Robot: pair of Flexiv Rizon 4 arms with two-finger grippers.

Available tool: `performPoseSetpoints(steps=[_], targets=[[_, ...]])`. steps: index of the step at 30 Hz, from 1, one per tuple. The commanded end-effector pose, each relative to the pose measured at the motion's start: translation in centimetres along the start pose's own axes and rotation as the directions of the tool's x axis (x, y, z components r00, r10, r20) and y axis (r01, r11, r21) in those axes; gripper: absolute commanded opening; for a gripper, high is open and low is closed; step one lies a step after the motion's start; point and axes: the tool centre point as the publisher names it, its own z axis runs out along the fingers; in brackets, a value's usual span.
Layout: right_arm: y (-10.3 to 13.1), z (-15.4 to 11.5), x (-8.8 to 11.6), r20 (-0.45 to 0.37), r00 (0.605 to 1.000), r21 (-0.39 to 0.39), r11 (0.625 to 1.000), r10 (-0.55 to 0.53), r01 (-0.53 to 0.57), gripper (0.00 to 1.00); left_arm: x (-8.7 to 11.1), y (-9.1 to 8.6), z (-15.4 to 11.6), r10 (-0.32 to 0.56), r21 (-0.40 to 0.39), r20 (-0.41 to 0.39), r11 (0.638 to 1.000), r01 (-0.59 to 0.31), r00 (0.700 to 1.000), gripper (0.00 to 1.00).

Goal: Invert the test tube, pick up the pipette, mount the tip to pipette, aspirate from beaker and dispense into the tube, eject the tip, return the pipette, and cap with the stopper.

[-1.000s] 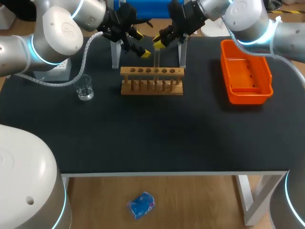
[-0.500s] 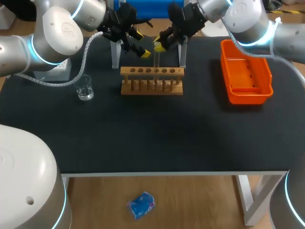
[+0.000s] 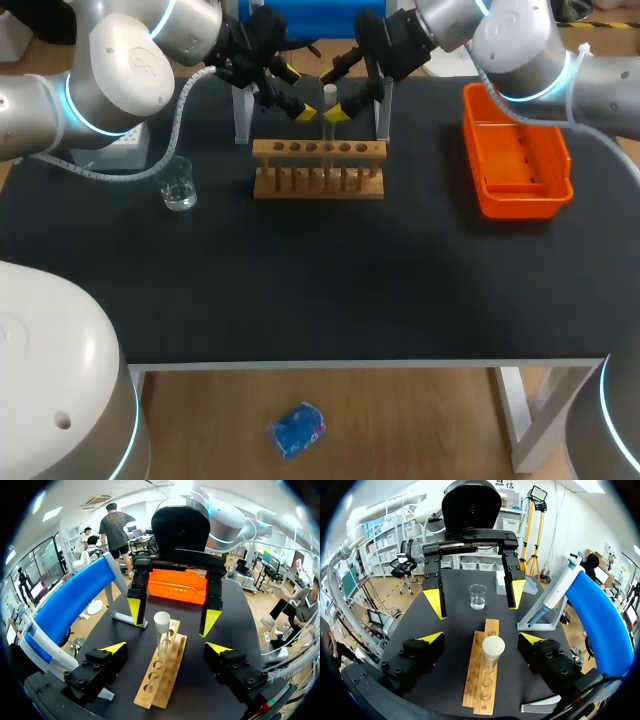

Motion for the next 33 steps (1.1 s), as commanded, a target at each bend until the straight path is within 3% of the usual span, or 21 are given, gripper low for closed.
performPoseSetpoints(steps=[1,7,13,14,15,17,18,20,21,22,33], targets=[[0.4,-0.9,0.6,0.007,1.000,0.000,1.000,-0.005,0.005,1.00,0.0,0.0,0.0,-0.002,-0.003,-0.001,1.000,0.002,1.000,1.00],[1.1,-2.0,1.0,0.036,0.999,-0.024,0.999,-0.021,0.022,1.00,0.0,0.0,0.0,-0.002,-0.003,-0.001,1.000,0.002,1.000,1.00],[2.4,-2.8,1.1,0.066,0.997,-0.099,0.994,-0.039,0.046,1.00,0.0,0.0,0.0,-0.002,-0.003,-0.001,1.000,0.002,1.000,1.00],[2.6,-2.8,1.1,0.067,0.997,-0.107,0.993,-0.042,0.049,0.82,0.0,0.0,0.0,-0.002,-0.003,-0.001,1.000,0.002,1.000,1.00],[3.0,-2.8,1.1,0.070,0.996,-0.131,0.990,-0.046,0.055,0.48,0.0,0.0,0.0,-0.002,-0.003,-0.001,1.000,0.002,1.000,1.00],[3.3,-2.9,1.1,0.072,0.996,-0.147,0.987,-0.050,0.060,0.36,0.0,0.0,0.0,-0.002,-0.003,-0.001,1.000,0.002,1.000,1.00],[3.6,-2.9,1.2,0.071,0.996,-0.162,0.985,-0.054,0.065,0.25,0.0,0.0,0.0,-0.002,-0.003,-0.001,1.000,0.002,1.000,1.00],[3.8,-3.0,1.3,0.074,0.996,-0.173,0.983,-0.057,0.069,0.19,0.0,0.0,0.0,-0.002,-0.003,-0.001,1.000,0.002,1.000,1.00],[3.9,-3.1,1.4,0.075,0.996,-0.191,0.979,-0.057,0.071,0.07,0.0,0.0,0.0,-0.002,-0.003,-0.001,1.000,0.002,1.000,1.00],[4.0,-3.2,1.5,0.076,0.996,-0.203,0.977,-0.056,0.071,0.02,0.0,0.0,0.0,-0.002,-0.003,-0.001,1.000,0.002,1.000,1.00],[4.2,-3.3,1.8,0.053,0.998,-0.395,0.917,-0.031,0.049,0.00,0.0,0.0,0.0,-0.002,-0.003,-0.001,1.000,0.002,1.000,1.00]])
